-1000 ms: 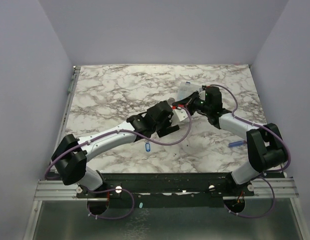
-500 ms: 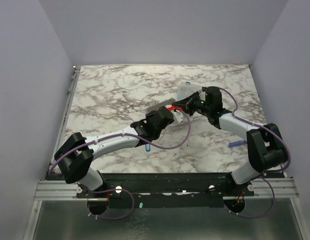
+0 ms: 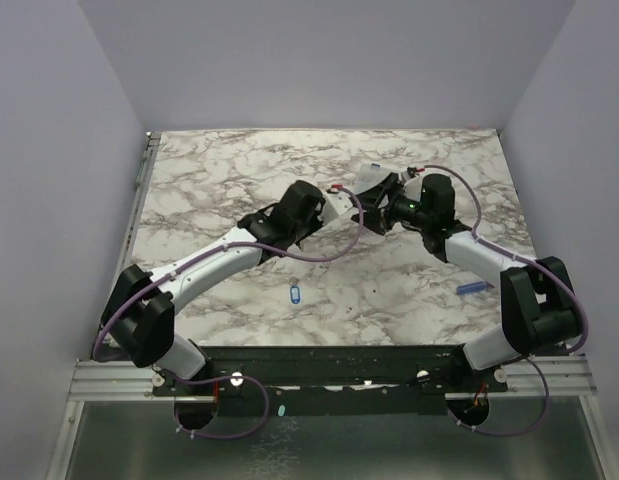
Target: Remove the keys from the keyring
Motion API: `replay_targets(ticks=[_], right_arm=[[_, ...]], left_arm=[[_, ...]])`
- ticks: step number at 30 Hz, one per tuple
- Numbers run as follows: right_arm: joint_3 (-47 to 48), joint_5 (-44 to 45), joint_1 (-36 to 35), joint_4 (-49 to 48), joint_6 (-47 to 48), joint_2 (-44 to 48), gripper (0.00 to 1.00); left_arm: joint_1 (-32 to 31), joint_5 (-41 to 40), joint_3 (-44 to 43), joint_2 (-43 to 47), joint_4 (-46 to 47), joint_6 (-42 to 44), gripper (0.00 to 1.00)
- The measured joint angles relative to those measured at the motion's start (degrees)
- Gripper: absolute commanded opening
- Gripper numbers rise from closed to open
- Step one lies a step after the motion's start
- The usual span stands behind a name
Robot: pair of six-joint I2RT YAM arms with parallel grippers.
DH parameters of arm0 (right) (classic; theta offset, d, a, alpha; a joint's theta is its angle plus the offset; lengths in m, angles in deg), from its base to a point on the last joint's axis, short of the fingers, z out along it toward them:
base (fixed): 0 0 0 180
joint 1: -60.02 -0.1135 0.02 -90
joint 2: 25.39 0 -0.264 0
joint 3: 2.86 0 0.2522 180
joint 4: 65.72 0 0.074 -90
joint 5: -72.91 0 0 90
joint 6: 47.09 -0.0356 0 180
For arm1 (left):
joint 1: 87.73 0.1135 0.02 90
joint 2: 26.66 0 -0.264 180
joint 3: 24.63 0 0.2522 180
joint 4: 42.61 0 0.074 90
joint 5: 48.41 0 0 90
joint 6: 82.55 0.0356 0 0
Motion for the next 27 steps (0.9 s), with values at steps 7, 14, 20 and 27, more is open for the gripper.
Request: replay_targets(ticks=[7,14,20,27], right_arm=[[0.2,-11.93,4.87,-4.39,15.52,1.14,0.91],[2.32,-20.26,6.47,2.43,40.17,6.21,0.87],[9.33,-23.71,6.45,20.79,70.36,10.6,0.71],[11.43,-28.76,6.32,38.8,94.31,10.99,0.63]], left_arm=[[7.1,15.41,-5.68,3.17,-7.56,-1.84,0.0],[8.92,28.04,-9.27,3.43,-16.06,-0.5,0.0],[8.92,34.97,-12.13,2.47,-22.1,2.43,0.0],[9.03,41.0,-13.79,-0.57,-27.67,6.91,0.0]])
